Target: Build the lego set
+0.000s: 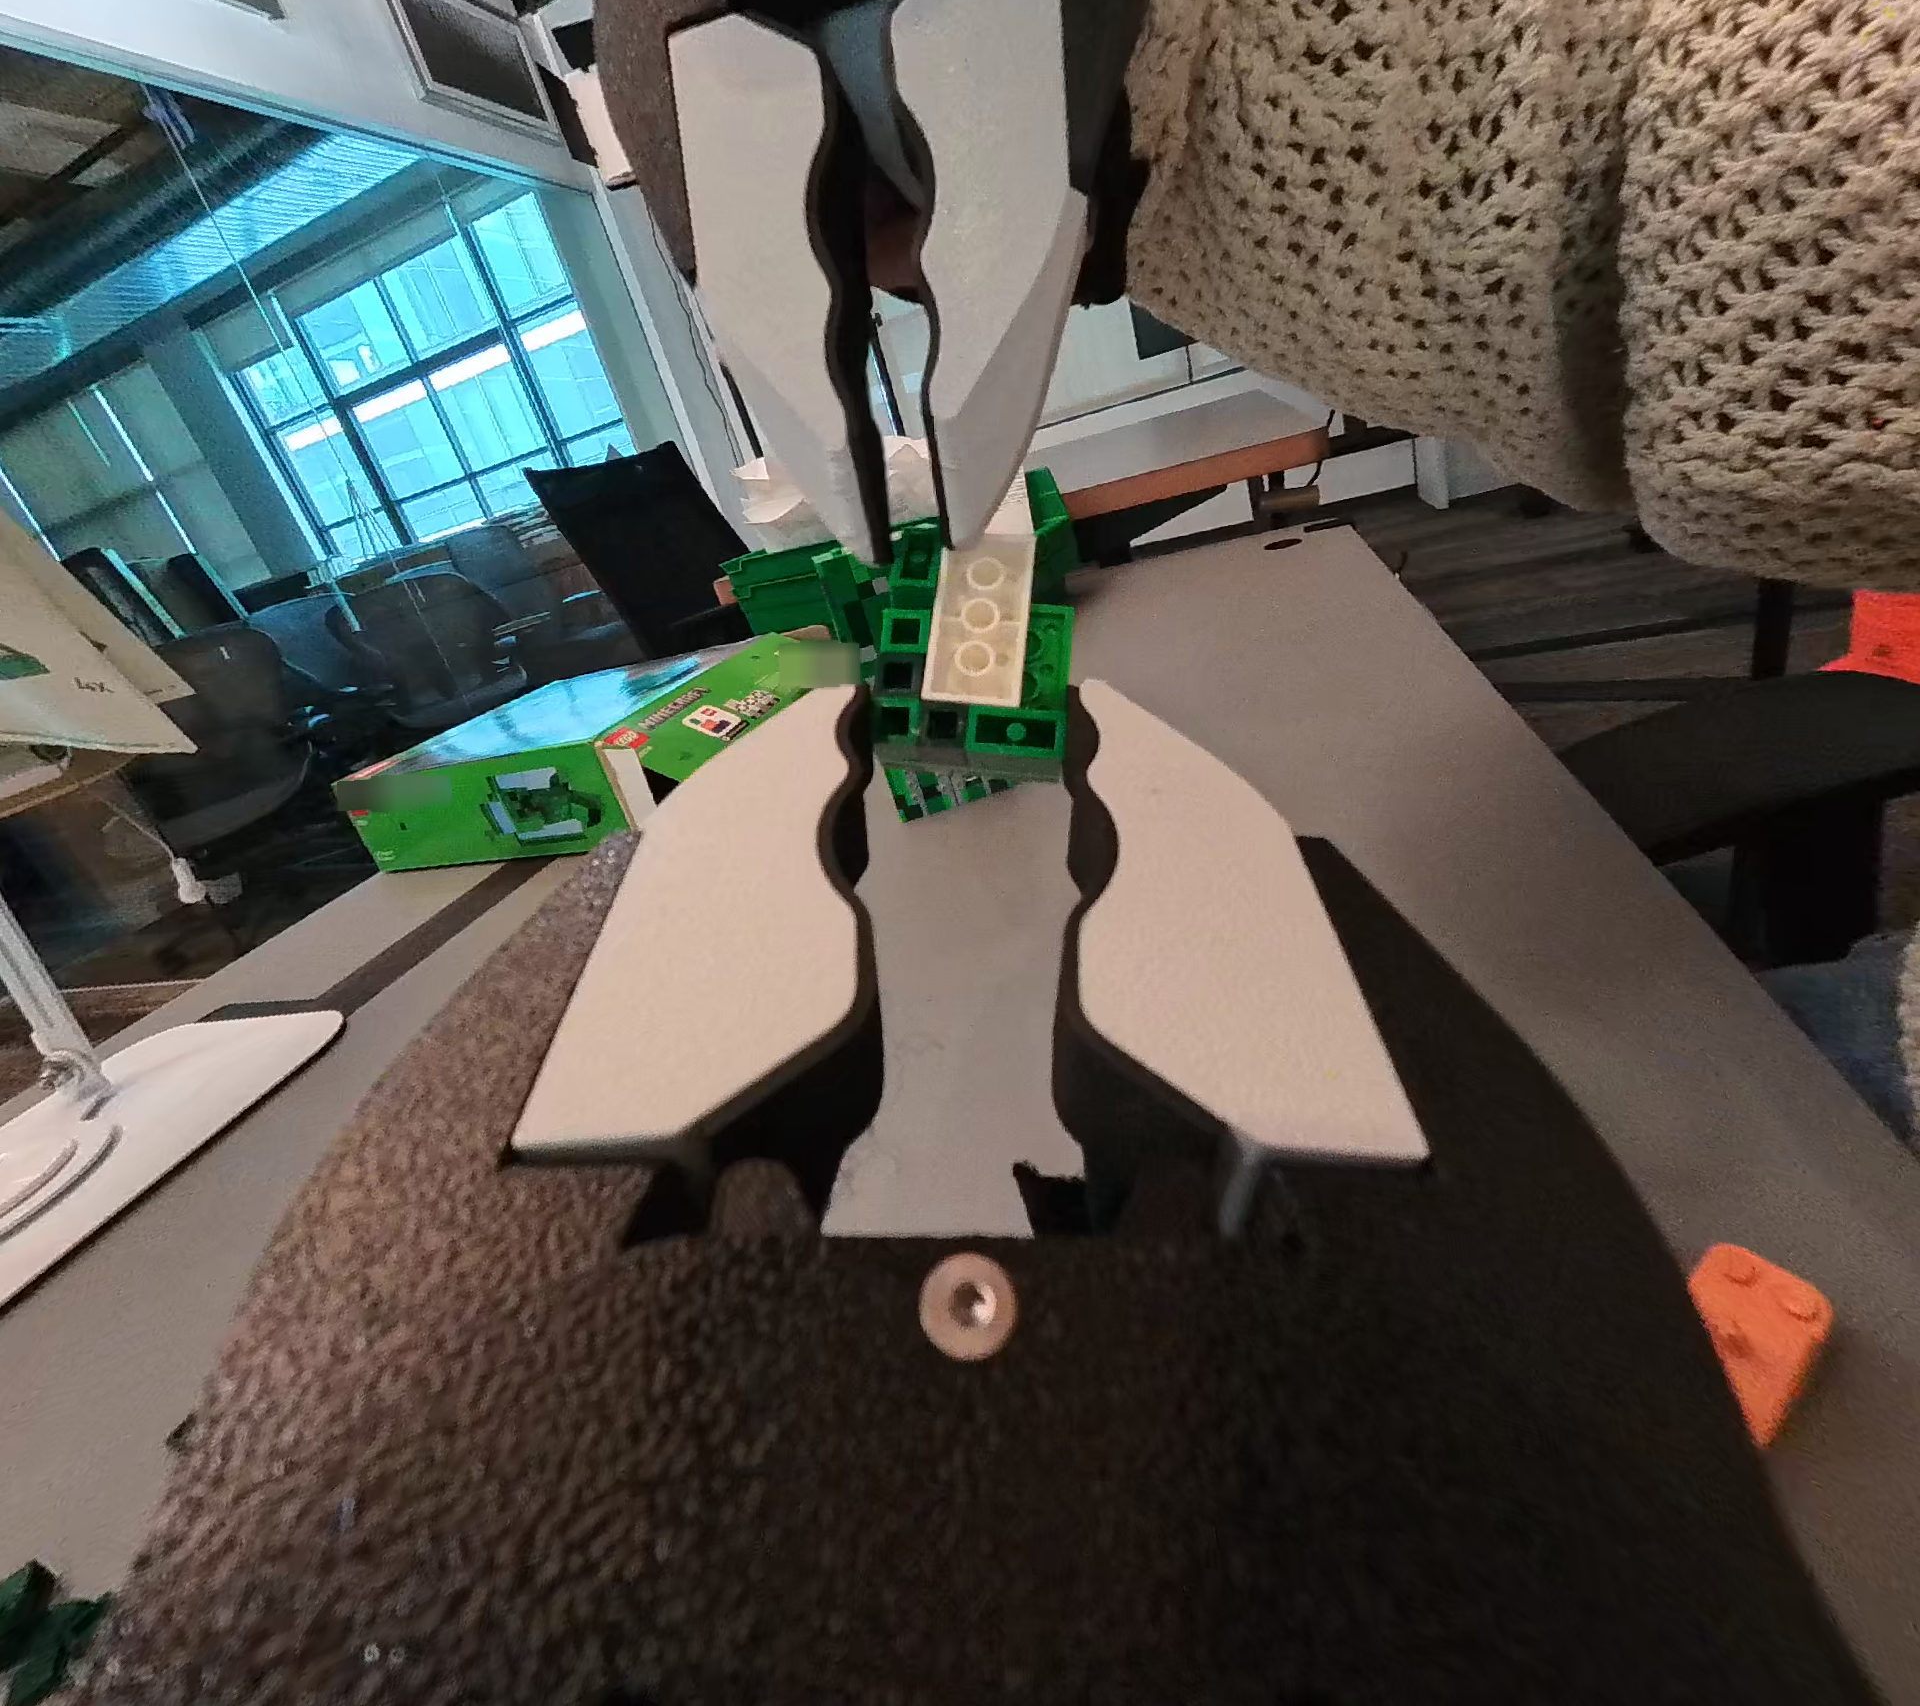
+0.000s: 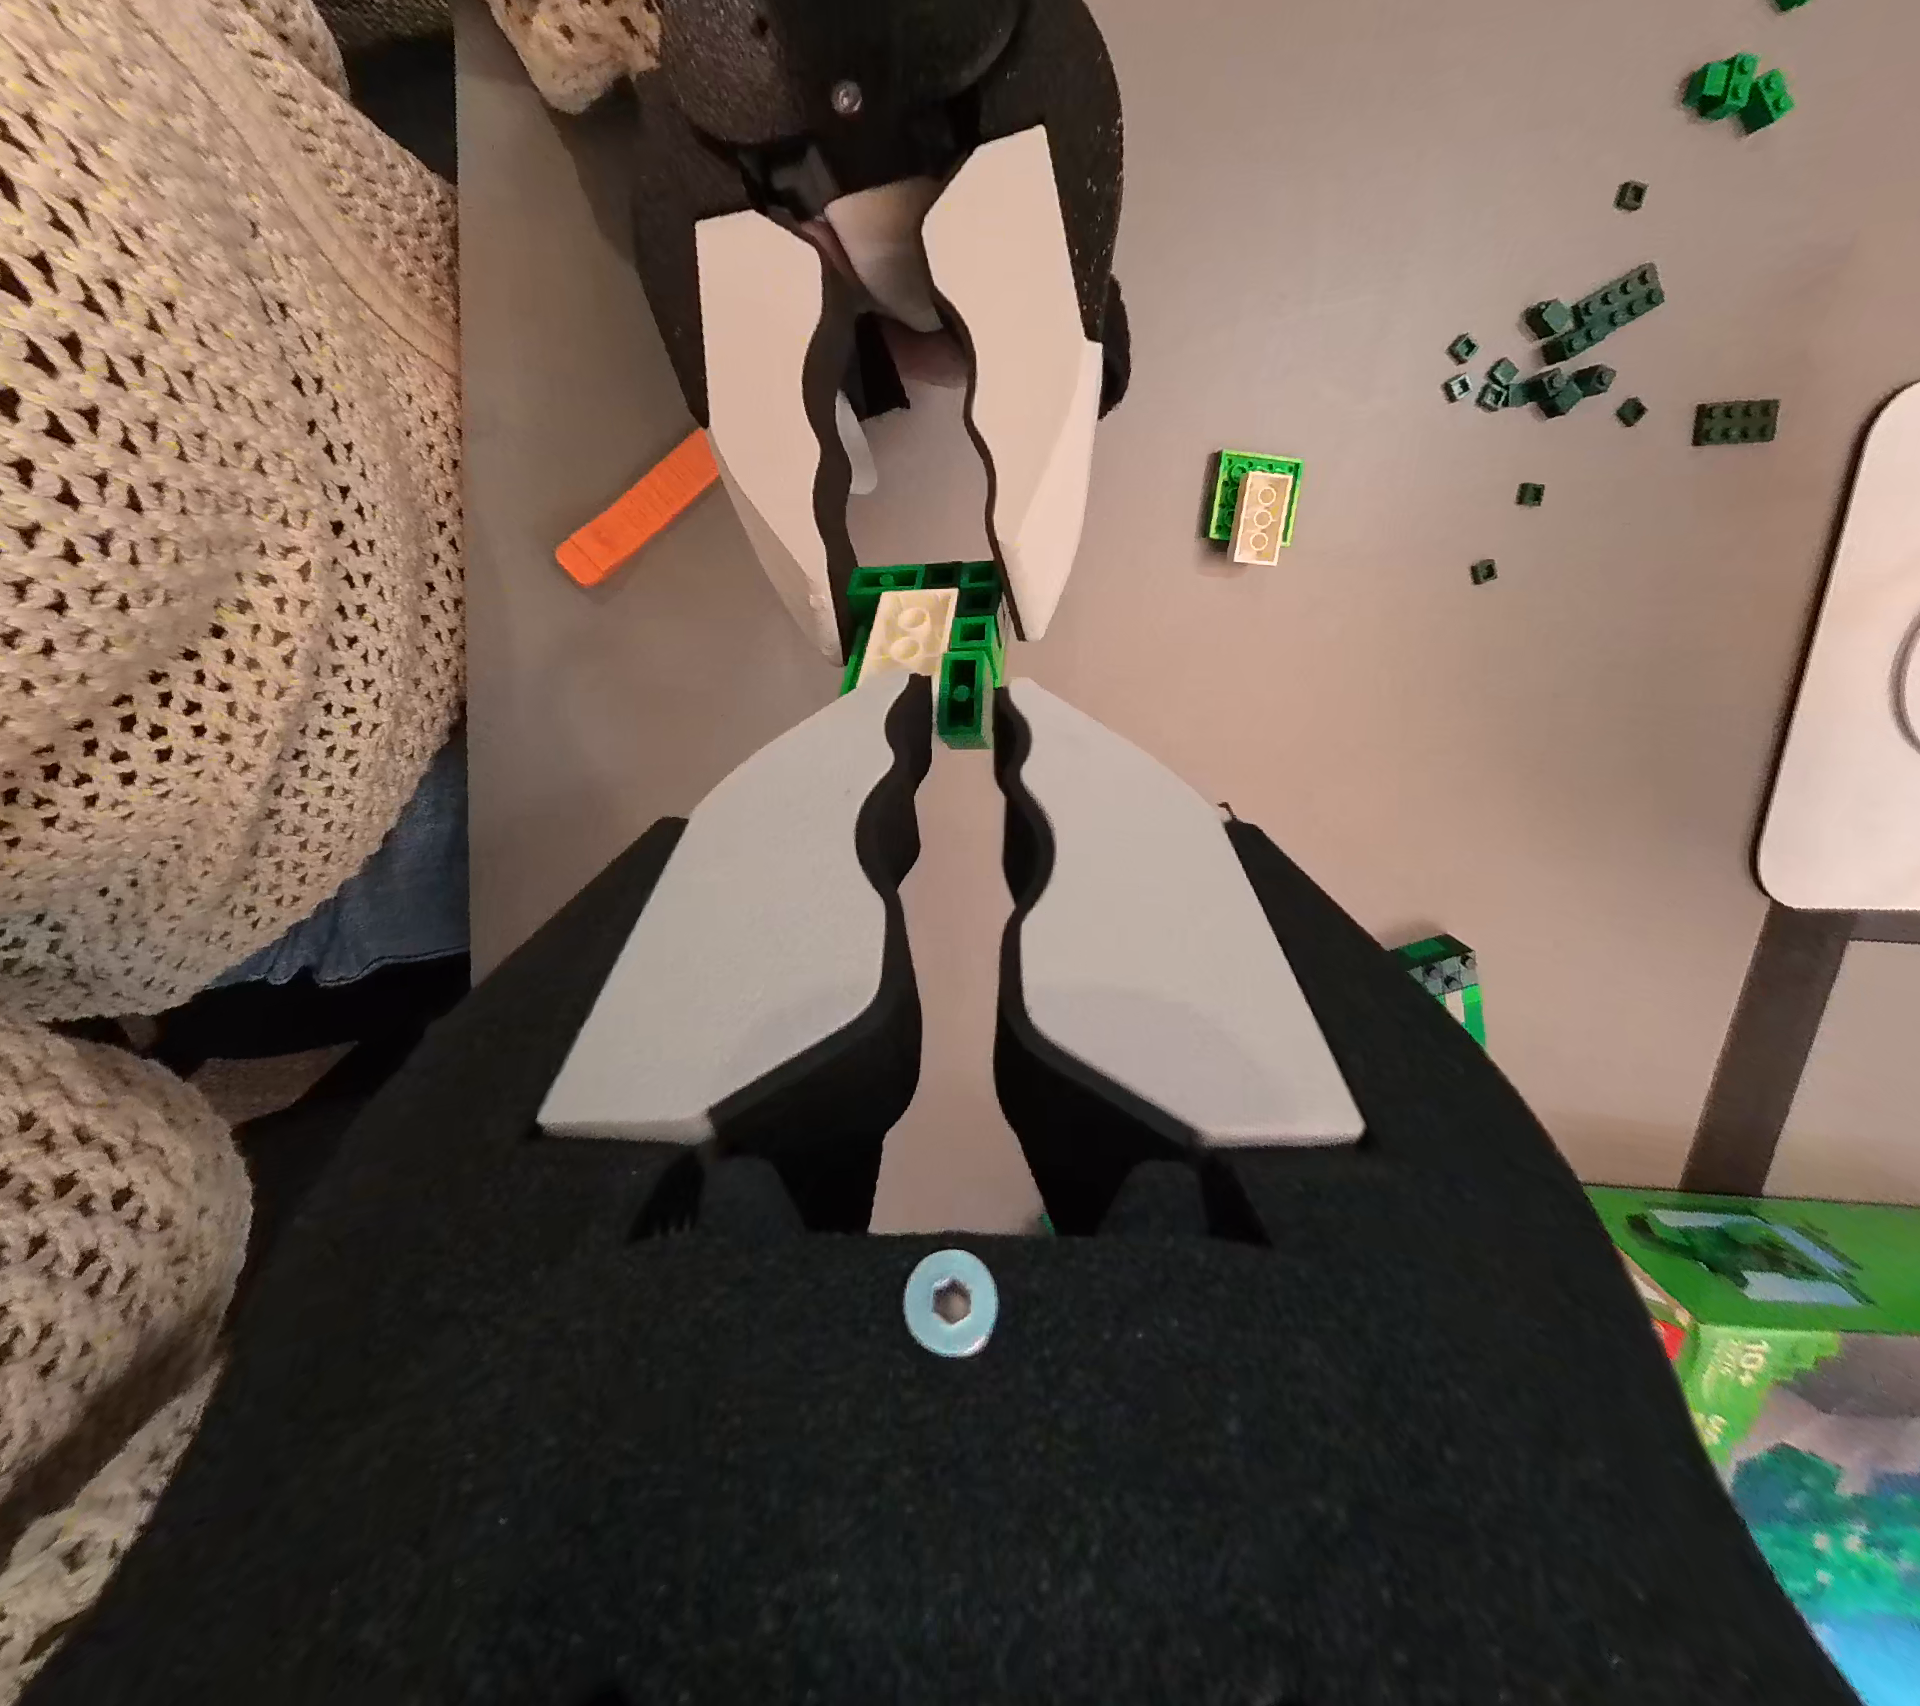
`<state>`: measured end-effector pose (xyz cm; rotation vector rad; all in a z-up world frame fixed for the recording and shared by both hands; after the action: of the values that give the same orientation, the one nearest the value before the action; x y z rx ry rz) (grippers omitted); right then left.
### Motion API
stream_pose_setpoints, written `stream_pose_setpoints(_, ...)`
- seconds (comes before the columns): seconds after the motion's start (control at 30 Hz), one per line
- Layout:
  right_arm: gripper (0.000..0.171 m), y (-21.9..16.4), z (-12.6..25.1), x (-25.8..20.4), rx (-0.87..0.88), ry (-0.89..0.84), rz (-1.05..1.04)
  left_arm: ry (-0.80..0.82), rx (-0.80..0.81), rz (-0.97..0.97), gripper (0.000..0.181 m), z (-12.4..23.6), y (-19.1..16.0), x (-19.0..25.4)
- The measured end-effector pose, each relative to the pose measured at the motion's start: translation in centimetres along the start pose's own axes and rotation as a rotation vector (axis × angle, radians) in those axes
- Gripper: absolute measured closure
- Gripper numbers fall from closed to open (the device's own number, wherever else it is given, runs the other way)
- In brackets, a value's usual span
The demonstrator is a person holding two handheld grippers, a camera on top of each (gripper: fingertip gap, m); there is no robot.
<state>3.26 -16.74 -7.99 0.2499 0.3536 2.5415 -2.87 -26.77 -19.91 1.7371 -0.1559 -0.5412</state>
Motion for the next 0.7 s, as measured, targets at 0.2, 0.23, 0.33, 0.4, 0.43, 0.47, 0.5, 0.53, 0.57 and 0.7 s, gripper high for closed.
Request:
stream_pose_setpoints(0.2, 0.162, 0.0, -0.1, -0.1, -0.008, -0.005, 0.002, 0.001, -0.006, -0.005, 0.147, 0.0, 0.0, 0.0)
stream_pose_setpoints(0.23, 0.162, 0.0, -0.1, -0.2, -0.014, -0.01, 0.003, 0.002, -0.009, -0.007, 0.147, -0.1, -0.1, 0.0)
stream_pose_setpoints(0.33, 0.162, 0.1, -0.2, -0.2, -0.027, -0.019, 0.01, 0.004, -0.015, -0.017, 0.147, -0.1, -0.1, 0.1)
stream_pose_setpoints(0.4, 0.161, 0.2, -0.3, -0.2, -0.021, -0.022, 0.008, 0.004, -0.011, -0.02, 0.147, 0.0, 0.0, 0.1)
stream_pose_setpoints(0.43, 0.161, 0.2, -0.2, -0.2, -0.015, -0.025, 0.008, 0.004, -0.009, -0.02, 0.147, 0.0, 0.0, 0.1)
stream_pose_setpoints(0.47, 0.16, 0.2, -0.2, -0.1, -0.008, -0.033, 0.009, 0.005, -0.007, -0.02, 0.147, 0.0, 0.0, 0.1)
stream_pose_setpoints(0.5, 0.159, 0.3, 0.0, -0.1, 0.002, -0.047, 0.01, 0.005, -0.006, -0.019, 0.147, 0.0, 0.0, 0.1)
stream_pose_setpoints(0.53, 0.158, 0.3, 0.1, -0.1, 0.014, -0.056, 0.011, 0.006, -0.005, -0.018, 0.147, 0.0, 0.0, 0.1)
stream_pose_setpoints(0.57, 0.155, 0.3, 0.4, -0.1, 0.028, -0.069, 0.011, 0.009, -0.004, -0.016, 0.147, 0.1, 0.0, 0.0)
stream_pose_setpoints(0.7, 0.138, 0.0, 1.7, -0.6, 0.12, -0.197, 0.051, 0.037, 0.012, 0.026, 0.147, 0.3, 0.1, -0.5)
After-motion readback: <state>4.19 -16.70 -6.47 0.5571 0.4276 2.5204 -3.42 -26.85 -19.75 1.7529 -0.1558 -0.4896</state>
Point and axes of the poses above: each gripper's, where its closed fingertips meet, z back along the fingers, y out of its top, x = y × z across the jaws, the point moved 9 cm from there along z, back along the fingers, and after that the axes turned 4 degrees about -x, right-handed, at the moved point
